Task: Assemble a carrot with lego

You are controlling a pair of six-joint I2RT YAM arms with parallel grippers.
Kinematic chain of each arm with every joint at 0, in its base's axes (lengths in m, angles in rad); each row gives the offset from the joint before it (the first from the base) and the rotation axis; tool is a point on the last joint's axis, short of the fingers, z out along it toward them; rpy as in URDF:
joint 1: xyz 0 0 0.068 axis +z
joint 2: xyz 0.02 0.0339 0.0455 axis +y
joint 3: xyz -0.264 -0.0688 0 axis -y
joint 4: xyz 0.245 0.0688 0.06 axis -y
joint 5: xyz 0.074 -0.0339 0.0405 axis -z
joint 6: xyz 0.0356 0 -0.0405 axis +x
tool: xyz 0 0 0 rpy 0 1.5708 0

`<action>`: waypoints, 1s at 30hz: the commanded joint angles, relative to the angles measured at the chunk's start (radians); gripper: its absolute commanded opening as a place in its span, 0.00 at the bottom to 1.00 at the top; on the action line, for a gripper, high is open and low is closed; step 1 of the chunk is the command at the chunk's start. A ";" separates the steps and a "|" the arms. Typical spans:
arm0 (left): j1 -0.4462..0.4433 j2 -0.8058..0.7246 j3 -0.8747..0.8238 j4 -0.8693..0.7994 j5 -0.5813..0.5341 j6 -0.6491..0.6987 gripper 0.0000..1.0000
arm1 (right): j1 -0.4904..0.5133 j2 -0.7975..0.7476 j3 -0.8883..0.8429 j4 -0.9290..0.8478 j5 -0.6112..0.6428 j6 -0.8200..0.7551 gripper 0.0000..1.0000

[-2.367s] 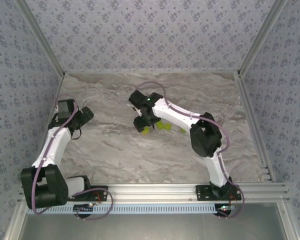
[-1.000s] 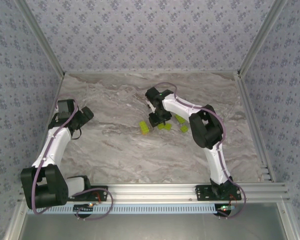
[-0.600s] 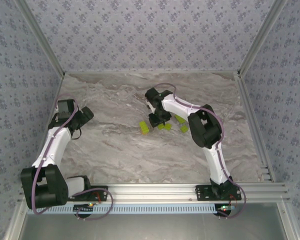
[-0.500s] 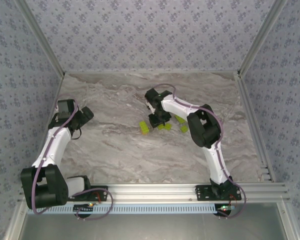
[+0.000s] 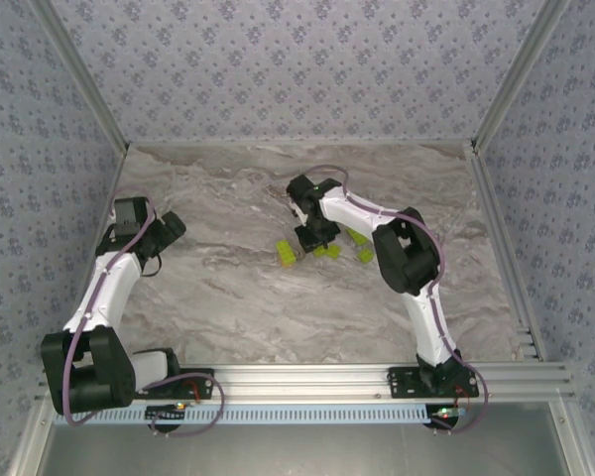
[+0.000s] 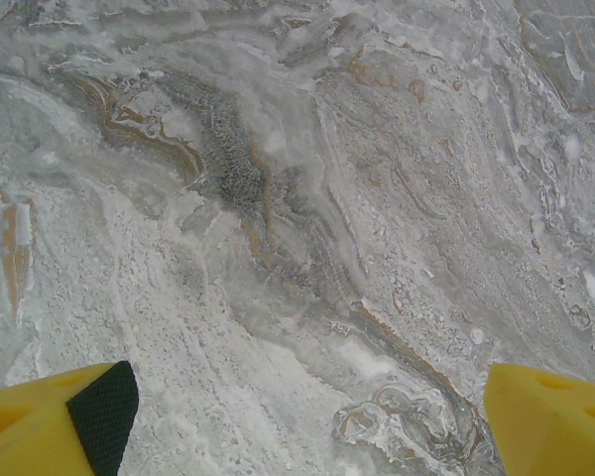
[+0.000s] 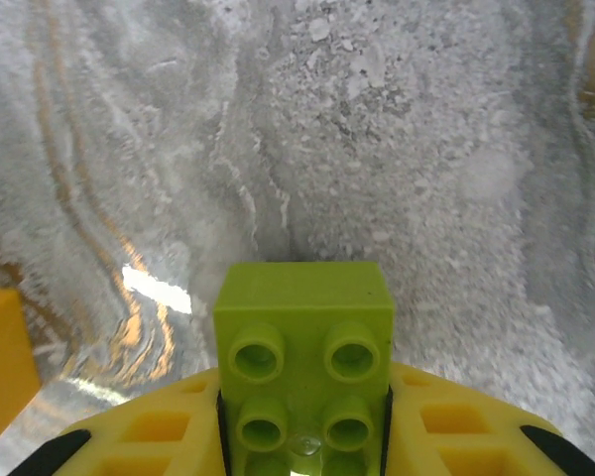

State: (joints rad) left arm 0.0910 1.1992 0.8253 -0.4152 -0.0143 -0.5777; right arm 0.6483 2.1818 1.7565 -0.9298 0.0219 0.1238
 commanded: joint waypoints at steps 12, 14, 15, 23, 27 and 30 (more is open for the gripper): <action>0.000 -0.012 0.015 0.012 0.019 -0.007 0.92 | 0.106 -0.160 0.091 -0.119 -0.043 0.135 0.37; 0.001 -0.015 0.014 0.012 0.019 -0.007 0.92 | 0.122 -0.143 0.112 -0.126 -0.044 0.158 0.37; 0.002 -0.016 0.014 0.012 0.018 -0.007 0.92 | 0.129 -0.134 0.123 -0.129 -0.043 0.167 0.36; 0.002 -0.021 0.014 0.010 0.017 -0.007 0.92 | 0.157 -0.054 0.199 -0.152 -0.054 0.215 0.37; 0.002 -0.022 0.012 0.010 0.018 -0.006 0.92 | 0.161 -0.020 0.221 -0.162 -0.050 0.221 0.37; 0.001 -0.023 0.012 0.011 0.017 -0.006 0.92 | 0.161 -0.007 0.222 -0.160 -0.048 0.223 0.37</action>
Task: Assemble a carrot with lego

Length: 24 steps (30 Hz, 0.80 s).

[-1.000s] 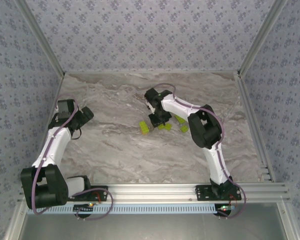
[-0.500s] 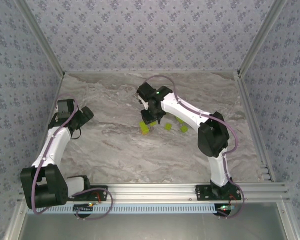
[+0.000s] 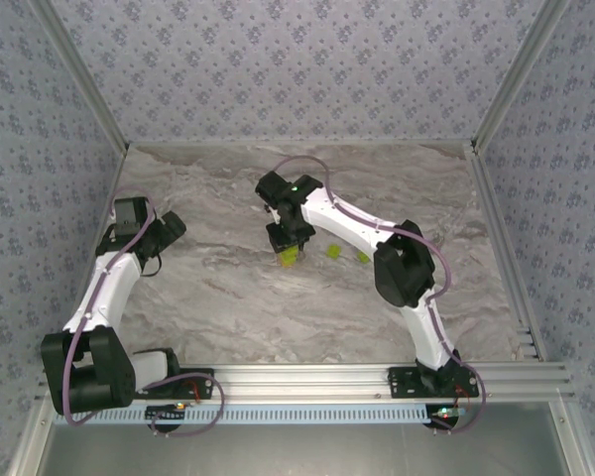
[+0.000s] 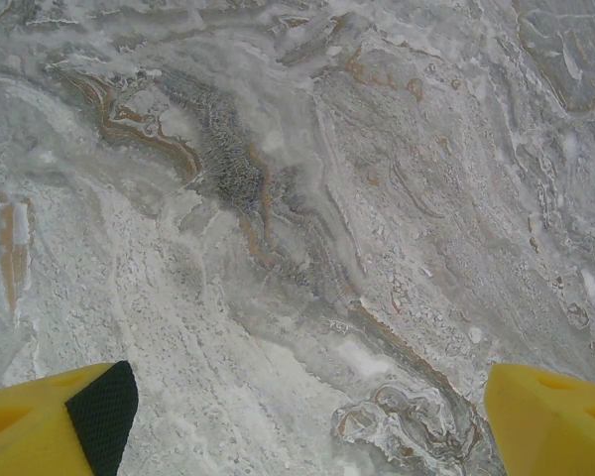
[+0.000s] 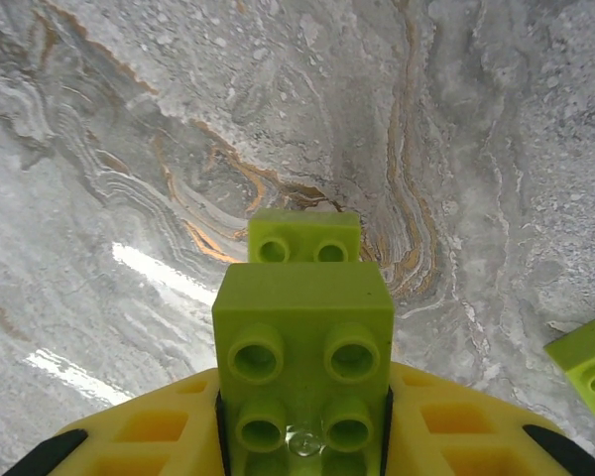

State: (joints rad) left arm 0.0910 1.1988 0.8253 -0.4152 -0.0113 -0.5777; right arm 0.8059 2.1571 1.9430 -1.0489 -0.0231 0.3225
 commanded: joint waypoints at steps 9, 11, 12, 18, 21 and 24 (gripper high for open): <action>0.002 -0.020 0.009 0.015 0.013 -0.006 0.92 | 0.008 0.035 0.034 -0.036 -0.010 0.020 0.38; 0.002 -0.019 0.007 0.015 0.013 -0.007 0.92 | 0.010 0.037 0.034 -0.034 -0.011 0.021 0.38; 0.001 -0.020 0.008 0.015 0.013 -0.007 0.92 | 0.009 0.040 0.034 -0.033 -0.012 0.021 0.38; 0.001 -0.020 0.006 0.016 0.013 -0.006 0.92 | 0.011 0.051 0.034 -0.032 -0.016 0.023 0.38; 0.001 -0.019 0.006 0.016 0.013 -0.007 0.92 | 0.015 0.058 0.034 -0.032 -0.019 0.020 0.38; 0.001 -0.020 0.003 0.020 0.013 -0.007 0.92 | 0.020 0.061 0.034 -0.025 -0.022 0.013 0.38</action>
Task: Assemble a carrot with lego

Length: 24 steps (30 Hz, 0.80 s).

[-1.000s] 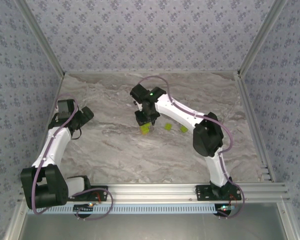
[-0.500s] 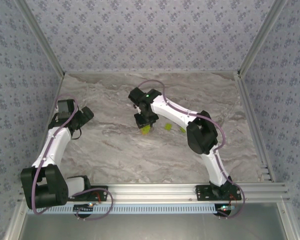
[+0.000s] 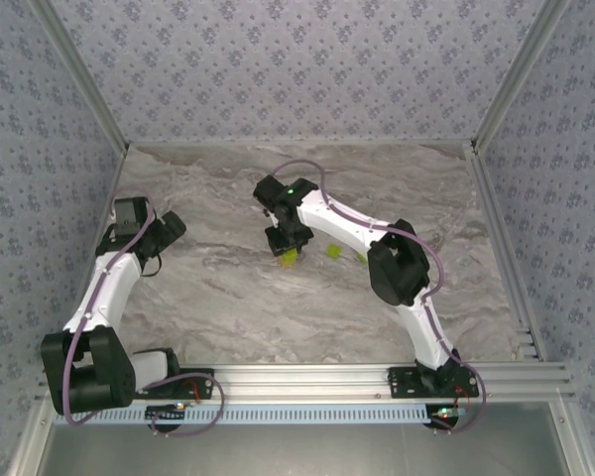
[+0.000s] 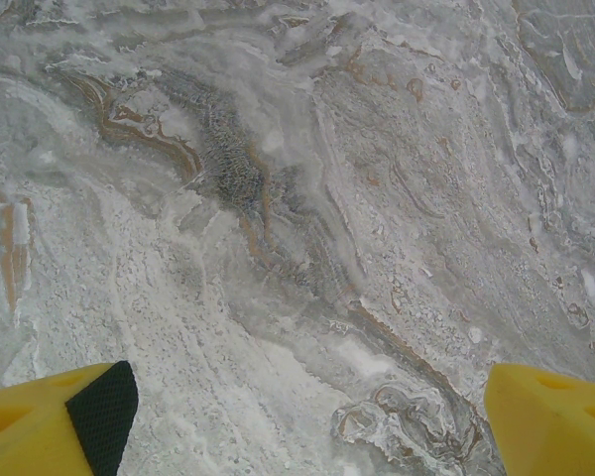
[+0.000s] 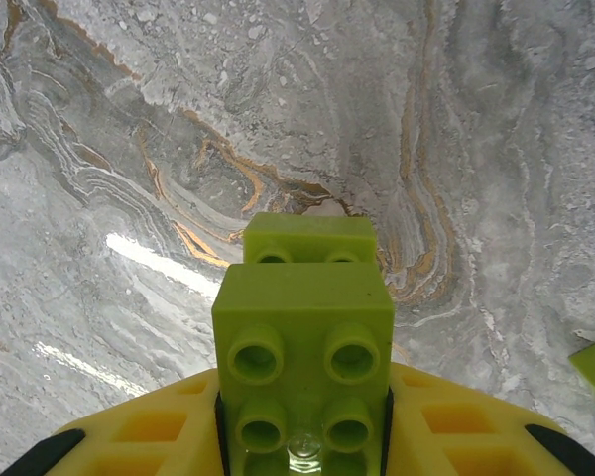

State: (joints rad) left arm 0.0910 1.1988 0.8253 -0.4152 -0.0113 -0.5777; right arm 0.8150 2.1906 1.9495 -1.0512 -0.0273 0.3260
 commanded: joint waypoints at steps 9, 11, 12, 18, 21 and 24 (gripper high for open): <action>0.003 -0.020 0.003 0.018 0.011 -0.005 0.92 | 0.012 0.046 0.038 -0.025 -0.017 0.005 0.38; 0.001 -0.019 0.003 0.018 0.011 -0.007 0.92 | 0.012 0.052 0.040 -0.027 -0.014 0.000 0.38; 0.002 -0.020 0.003 0.020 0.011 -0.005 0.92 | 0.013 0.055 0.040 -0.028 -0.010 -0.005 0.38; 0.002 -0.018 0.002 0.022 0.012 -0.006 0.92 | 0.018 0.077 0.064 -0.045 0.020 -0.040 0.38; 0.000 -0.016 0.003 0.021 0.011 -0.006 0.92 | 0.022 0.087 0.079 -0.053 0.027 -0.060 0.38; 0.002 -0.016 0.003 0.021 0.011 -0.005 0.92 | 0.029 0.098 0.094 -0.059 0.030 -0.078 0.39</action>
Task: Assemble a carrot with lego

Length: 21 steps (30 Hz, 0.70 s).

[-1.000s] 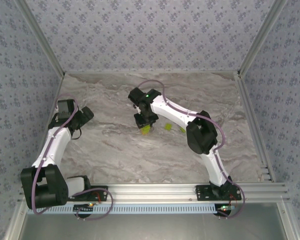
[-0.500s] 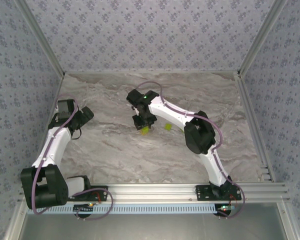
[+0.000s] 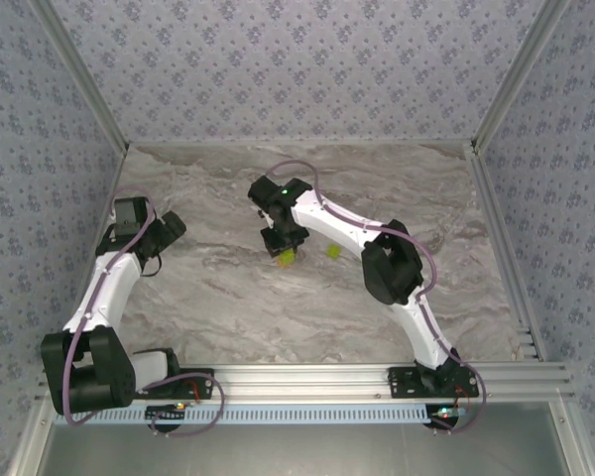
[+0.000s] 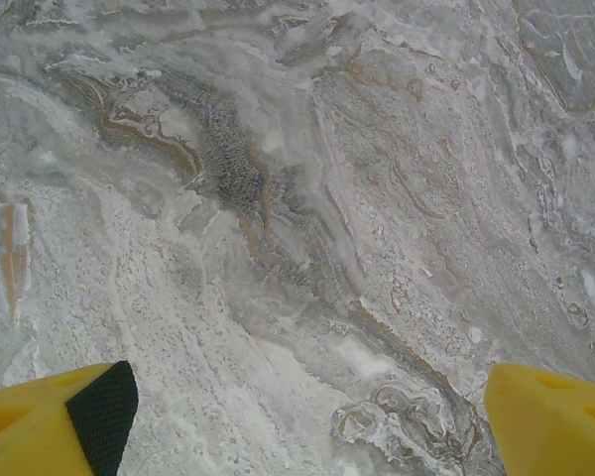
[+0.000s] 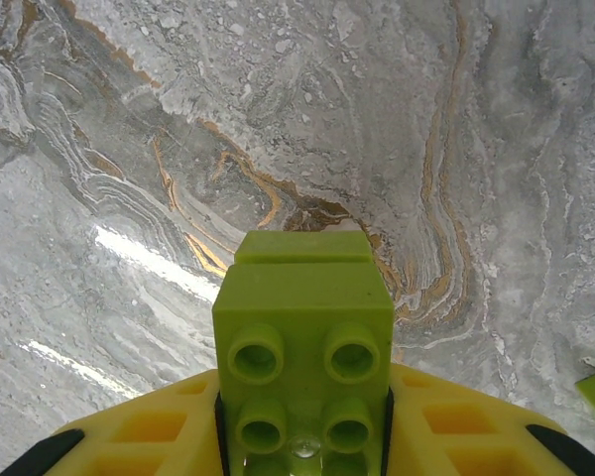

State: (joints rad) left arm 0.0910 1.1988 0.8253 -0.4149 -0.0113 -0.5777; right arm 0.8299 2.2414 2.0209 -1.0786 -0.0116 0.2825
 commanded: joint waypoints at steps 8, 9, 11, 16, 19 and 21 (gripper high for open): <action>0.002 -0.016 0.003 0.019 0.011 -0.006 0.92 | 0.022 0.095 0.041 -0.083 0.016 -0.055 0.39; 0.002 -0.016 0.003 0.018 0.011 -0.005 0.92 | 0.023 0.102 0.037 -0.088 0.017 -0.057 0.39; 0.001 -0.016 0.003 0.020 0.011 -0.005 0.92 | 0.026 0.115 0.025 -0.095 0.020 -0.059 0.39; 0.001 -0.015 0.000 0.022 0.011 -0.005 0.92 | 0.032 0.138 -0.006 -0.103 0.026 -0.065 0.39; 0.001 -0.015 0.000 0.022 0.010 -0.005 0.92 | 0.035 0.154 -0.013 -0.117 0.025 -0.076 0.39; 0.001 -0.015 -0.001 0.023 0.010 -0.005 0.92 | 0.038 0.168 -0.014 -0.129 0.032 -0.083 0.39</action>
State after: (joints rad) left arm 0.0910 1.1988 0.8253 -0.4149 -0.0113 -0.5777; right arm 0.8501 2.2833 2.0670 -1.1122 0.0265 0.2260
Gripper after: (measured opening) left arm 0.921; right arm 0.392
